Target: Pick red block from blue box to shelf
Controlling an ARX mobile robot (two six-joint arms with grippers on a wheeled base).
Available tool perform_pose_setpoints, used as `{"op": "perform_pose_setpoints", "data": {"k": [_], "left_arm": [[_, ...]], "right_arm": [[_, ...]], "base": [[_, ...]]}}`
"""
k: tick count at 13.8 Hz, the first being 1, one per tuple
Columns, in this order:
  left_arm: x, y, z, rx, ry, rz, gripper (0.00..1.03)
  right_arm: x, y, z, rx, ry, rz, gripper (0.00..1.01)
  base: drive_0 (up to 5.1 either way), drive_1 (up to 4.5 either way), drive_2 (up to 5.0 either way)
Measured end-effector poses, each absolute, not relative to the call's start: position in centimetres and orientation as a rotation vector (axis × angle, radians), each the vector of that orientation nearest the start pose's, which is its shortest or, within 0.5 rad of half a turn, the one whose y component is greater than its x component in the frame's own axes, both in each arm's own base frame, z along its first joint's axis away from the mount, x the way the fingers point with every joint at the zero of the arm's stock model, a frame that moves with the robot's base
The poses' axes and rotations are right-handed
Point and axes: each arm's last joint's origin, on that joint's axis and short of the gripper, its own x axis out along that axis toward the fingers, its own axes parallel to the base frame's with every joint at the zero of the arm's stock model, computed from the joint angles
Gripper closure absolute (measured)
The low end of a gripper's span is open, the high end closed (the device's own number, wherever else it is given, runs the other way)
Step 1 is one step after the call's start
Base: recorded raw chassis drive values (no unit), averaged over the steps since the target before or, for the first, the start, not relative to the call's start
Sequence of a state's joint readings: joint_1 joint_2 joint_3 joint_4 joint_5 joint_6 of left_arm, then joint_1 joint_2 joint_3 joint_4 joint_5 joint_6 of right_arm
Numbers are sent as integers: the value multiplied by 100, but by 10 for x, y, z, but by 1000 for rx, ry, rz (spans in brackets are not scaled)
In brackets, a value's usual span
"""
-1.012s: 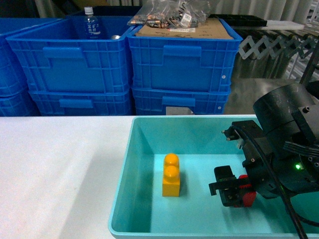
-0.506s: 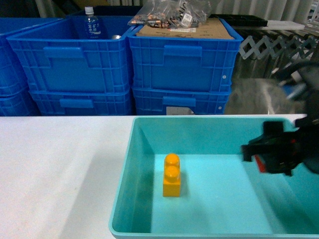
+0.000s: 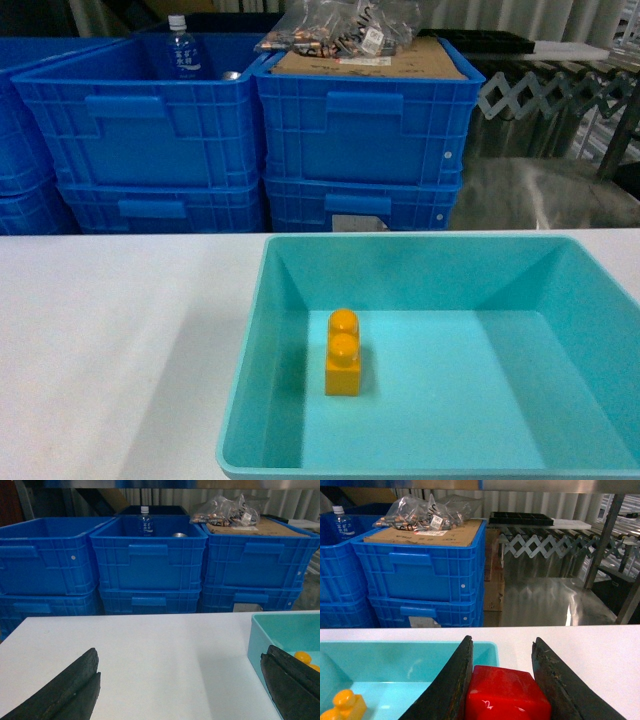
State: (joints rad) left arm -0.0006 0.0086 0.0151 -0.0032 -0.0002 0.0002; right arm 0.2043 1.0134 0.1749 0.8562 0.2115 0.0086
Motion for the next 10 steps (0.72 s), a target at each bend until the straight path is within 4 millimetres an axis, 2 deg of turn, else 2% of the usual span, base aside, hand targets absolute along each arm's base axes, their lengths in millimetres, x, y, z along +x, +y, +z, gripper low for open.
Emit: {"op": "perform_pose_setpoints", "data": {"k": [1, 2, 3, 5, 10], "left_arm": [[97, 0, 168, 0, -3, 0, 5], [97, 0, 168, 0, -3, 0, 5], [97, 0, 168, 0, -3, 0, 5], [97, 0, 168, 0, -3, 0, 5], [97, 0, 168, 0, -3, 0, 5]], "right_arm": [[163, 19, 174, 4, 21, -2, 72], [151, 12, 169, 9, -20, -8, 72], [146, 9, 159, 4, 36, 3, 72], [139, -1, 165, 5, 2, -19, 72], [134, 0, 167, 4, 0, -1, 72]], "base": [[0, 0, 0], [0, 0, 0], [0, 0, 0], [0, 0, 0], [0, 0, 0]]}}
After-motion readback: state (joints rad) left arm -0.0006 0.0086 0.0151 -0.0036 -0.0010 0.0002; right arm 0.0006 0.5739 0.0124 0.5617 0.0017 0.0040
